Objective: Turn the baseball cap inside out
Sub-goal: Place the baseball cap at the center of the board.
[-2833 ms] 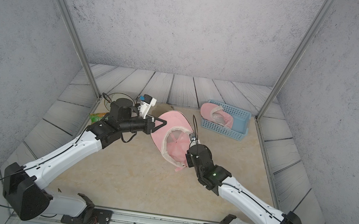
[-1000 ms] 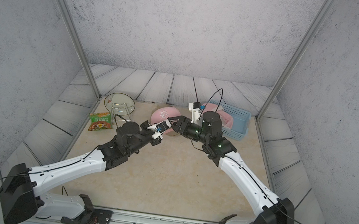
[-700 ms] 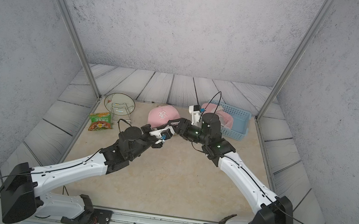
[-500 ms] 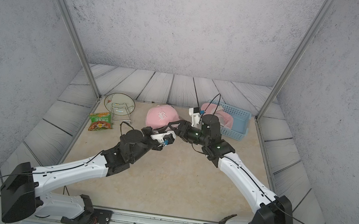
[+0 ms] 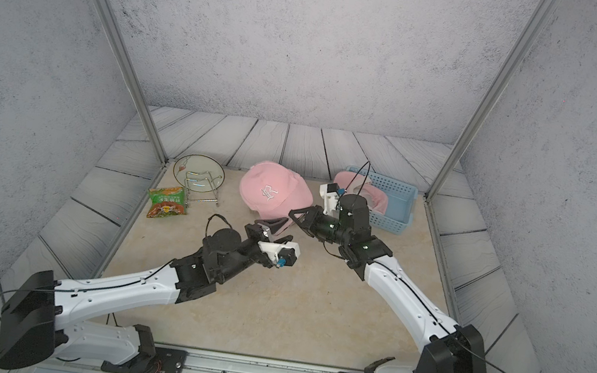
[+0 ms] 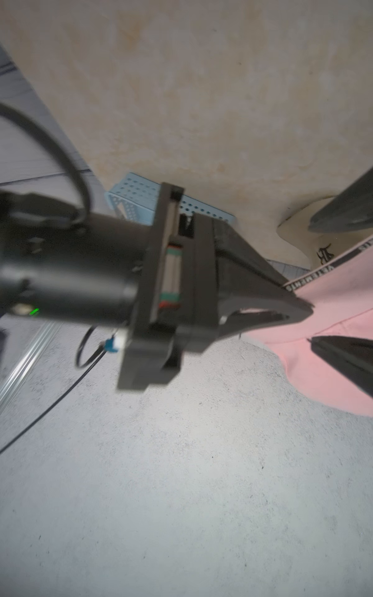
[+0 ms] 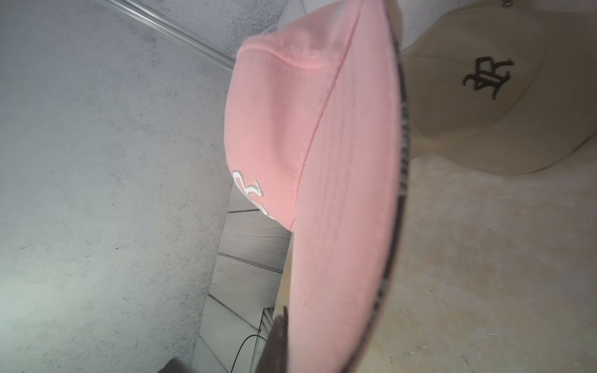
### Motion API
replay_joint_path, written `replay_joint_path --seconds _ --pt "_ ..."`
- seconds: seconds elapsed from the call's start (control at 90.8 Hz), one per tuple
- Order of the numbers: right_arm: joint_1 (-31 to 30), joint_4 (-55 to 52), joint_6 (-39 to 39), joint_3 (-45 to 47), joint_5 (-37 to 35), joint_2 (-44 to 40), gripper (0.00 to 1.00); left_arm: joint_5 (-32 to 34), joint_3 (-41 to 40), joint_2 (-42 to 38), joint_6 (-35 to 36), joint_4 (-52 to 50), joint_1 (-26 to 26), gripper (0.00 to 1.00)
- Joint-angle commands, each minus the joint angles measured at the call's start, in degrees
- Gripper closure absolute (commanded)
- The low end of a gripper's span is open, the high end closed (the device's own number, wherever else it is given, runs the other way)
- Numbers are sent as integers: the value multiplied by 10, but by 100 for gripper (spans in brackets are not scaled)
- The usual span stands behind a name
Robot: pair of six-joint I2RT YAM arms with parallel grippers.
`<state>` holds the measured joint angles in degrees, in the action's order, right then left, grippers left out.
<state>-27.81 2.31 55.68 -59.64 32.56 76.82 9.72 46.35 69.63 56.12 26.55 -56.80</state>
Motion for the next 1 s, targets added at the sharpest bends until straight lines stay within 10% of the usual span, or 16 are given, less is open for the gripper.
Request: replay_joint_path --seconds 0.0,0.385,0.991 --pt "8 4 -47 10 1 -18 100 -23 -8 -52 -37 35 2 34" --pt "10 103 -100 31 199 56 100 83 5 -158 -290 -43 14 20" --pt "-23 481 115 54 259 277 100 113 28 -144 -352 -78 33 19"
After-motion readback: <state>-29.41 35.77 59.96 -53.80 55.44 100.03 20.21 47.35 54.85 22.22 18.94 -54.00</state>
